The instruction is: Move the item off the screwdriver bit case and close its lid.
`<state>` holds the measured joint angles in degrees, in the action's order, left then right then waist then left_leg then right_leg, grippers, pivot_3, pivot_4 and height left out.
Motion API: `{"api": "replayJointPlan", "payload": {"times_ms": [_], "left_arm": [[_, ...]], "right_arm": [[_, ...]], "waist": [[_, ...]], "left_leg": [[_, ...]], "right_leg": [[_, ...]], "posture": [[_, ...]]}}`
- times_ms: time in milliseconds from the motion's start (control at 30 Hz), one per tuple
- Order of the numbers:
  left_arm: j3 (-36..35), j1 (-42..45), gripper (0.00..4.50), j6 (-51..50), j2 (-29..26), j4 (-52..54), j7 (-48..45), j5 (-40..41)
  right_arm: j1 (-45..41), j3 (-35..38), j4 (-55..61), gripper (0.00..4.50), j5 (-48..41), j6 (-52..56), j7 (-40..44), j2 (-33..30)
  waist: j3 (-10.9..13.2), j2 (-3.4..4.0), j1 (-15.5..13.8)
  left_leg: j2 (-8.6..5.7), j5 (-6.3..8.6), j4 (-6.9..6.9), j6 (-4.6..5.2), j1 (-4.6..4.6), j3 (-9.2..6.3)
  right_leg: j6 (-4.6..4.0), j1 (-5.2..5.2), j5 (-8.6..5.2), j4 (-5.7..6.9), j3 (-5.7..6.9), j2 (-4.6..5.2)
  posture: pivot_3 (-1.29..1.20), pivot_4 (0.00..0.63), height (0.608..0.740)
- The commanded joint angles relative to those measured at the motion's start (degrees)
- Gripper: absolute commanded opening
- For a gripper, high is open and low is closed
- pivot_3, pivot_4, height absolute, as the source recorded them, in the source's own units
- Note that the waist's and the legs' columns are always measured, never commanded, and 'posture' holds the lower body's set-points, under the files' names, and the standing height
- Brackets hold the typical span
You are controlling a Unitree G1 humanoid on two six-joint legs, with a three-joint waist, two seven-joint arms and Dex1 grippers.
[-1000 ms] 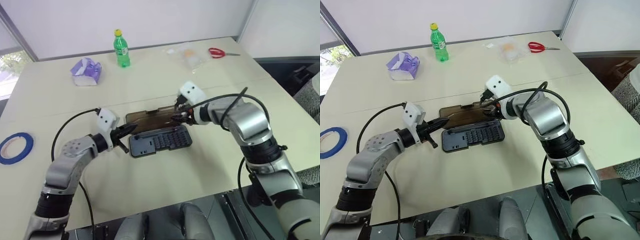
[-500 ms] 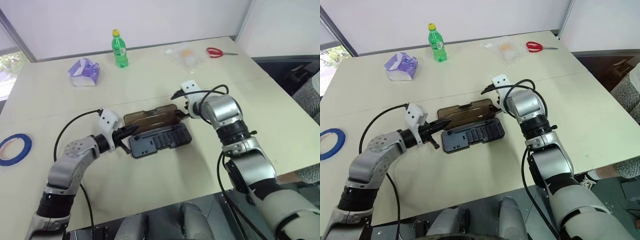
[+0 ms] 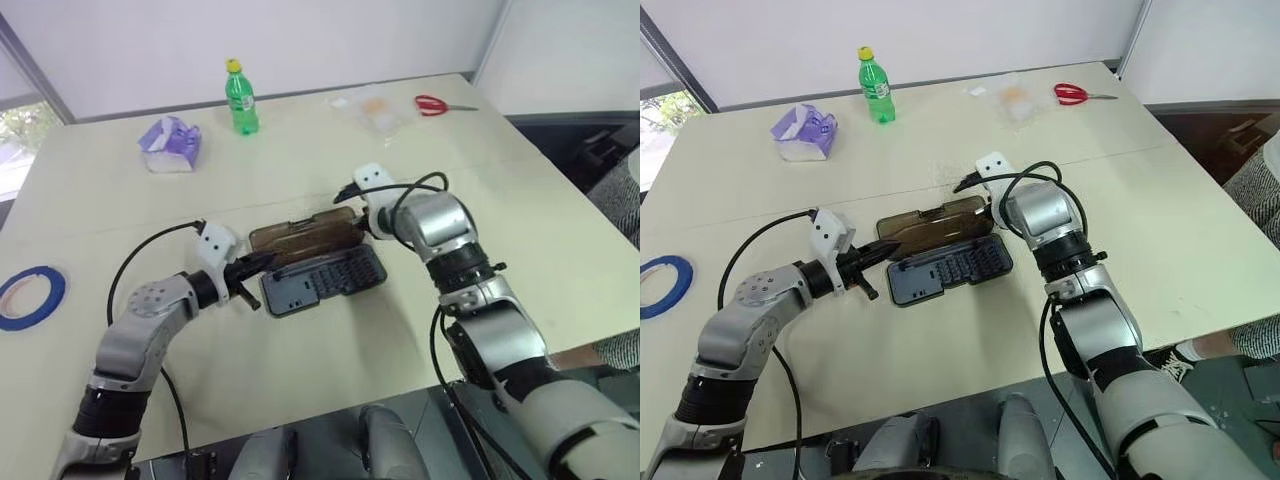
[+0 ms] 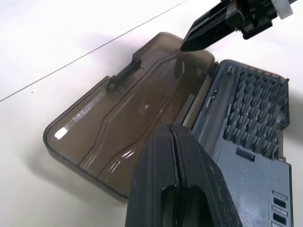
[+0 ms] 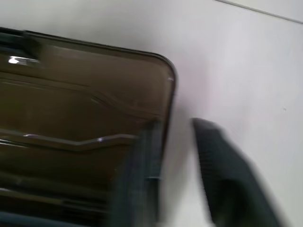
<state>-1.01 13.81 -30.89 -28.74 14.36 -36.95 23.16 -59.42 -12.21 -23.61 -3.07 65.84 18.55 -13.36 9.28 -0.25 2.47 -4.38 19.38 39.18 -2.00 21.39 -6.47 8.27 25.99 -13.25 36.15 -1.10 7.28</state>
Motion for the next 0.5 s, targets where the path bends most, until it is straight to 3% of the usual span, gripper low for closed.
{"api": "replayJointPlan", "payload": {"times_ms": [33, 300, 500], "left_arm": [[-0.6, -0.1, 0.00, 0.9, -0.1, 2.4, 0.4, -0.2], [-0.9, 0.4, 0.00, 0.8, -0.3, 2.1, 0.7, -0.2], [-0.8, 0.5, 0.00, 0.9, -0.4, 1.8, 0.5, -0.2]], "right_arm": [[0.7, -0.2, 3.0, 0.05, 0.3, 2.1, 0.3, -0.4], [2.4, -1.2, 11.0, 0.05, -0.7, 9.1, 1.2, -1.2], [3.5, 0.2, 20.9, 0.05, -3.6, 22.4, 2.0, -2.7]], "waist": [[0.0, 0.00, 0.0], [0.0, 0.00, 0.1], [0.0, 0.00, 0.1]], "left_leg": [[0.00, 0.00, 0.00, 0.00, 0.00, -0.01], [0.00, 0.00, -0.03, 0.00, 0.01, 0.01], [0.00, 0.00, -0.03, 0.00, 0.05, 0.02]], "right_leg": [[0.00, 0.00, 0.00, 0.00, 0.00, 0.01], [0.00, 0.06, 0.00, 0.01, 0.00, 0.00], [0.00, 0.10, 0.00, 0.01, 0.00, 0.00]], "posture": [[0.00, 0.150, 0.740], [0.00, 0.150, 0.740], [0.00, 0.150, 0.740]]}}
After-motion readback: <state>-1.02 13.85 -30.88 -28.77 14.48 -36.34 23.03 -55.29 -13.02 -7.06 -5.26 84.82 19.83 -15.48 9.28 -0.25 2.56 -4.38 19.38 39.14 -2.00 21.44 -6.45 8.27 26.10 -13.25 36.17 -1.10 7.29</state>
